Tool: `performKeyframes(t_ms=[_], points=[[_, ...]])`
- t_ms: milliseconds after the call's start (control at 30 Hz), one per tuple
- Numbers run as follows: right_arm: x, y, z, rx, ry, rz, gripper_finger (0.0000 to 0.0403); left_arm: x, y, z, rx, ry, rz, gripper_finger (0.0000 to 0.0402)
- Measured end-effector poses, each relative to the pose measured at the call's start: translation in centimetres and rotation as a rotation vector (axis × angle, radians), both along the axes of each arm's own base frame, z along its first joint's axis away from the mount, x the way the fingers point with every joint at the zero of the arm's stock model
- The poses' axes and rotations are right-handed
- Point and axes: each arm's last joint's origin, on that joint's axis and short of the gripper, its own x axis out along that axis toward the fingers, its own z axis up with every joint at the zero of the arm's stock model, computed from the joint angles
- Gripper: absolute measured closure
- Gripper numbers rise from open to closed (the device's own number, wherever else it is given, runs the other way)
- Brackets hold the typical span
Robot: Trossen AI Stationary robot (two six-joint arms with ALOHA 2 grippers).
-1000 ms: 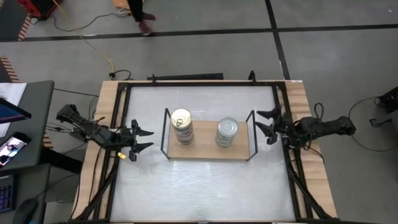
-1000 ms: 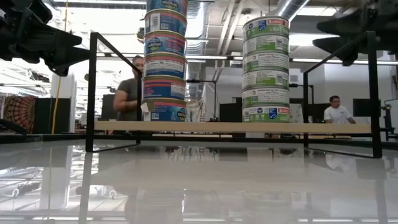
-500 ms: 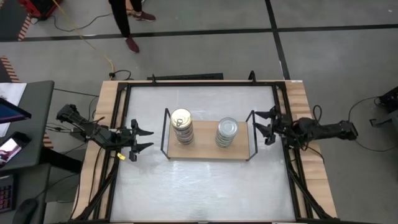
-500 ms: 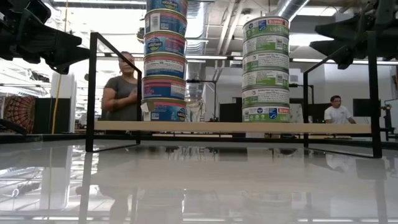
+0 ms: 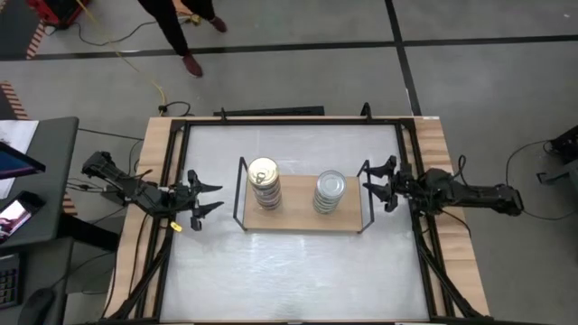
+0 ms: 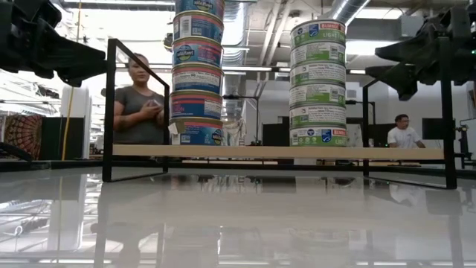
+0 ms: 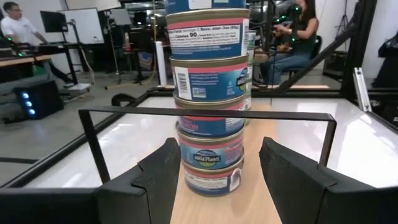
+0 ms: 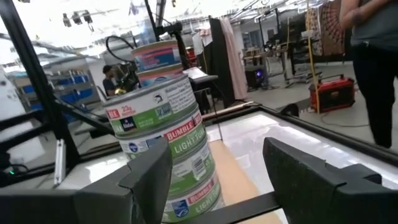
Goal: Stack canned seafood by type on shelf
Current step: Return to Home Position
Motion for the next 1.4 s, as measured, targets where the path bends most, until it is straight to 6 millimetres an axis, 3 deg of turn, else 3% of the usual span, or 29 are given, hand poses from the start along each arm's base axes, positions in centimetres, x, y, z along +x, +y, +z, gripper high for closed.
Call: performKeyframes(t_ms=[700,1000,1400], points=[[0.0,0.3,0.2,-0.01,0.005,0.03,0.0121,0.0,0.0,0.0,-0.015,-0.006,-0.008,0.0191],[-1.4,1.3,2.9,-0.106,0.16,0.294,0.0121,0.0,0.0,0.0,0.008,0.005,-0.008,0.0191],[-3.3,1.3,6.1,-0.105,0.176,0.289,0.0121,0.0,0.0,0.0,0.016,0.003,-0.011,0.0191]])
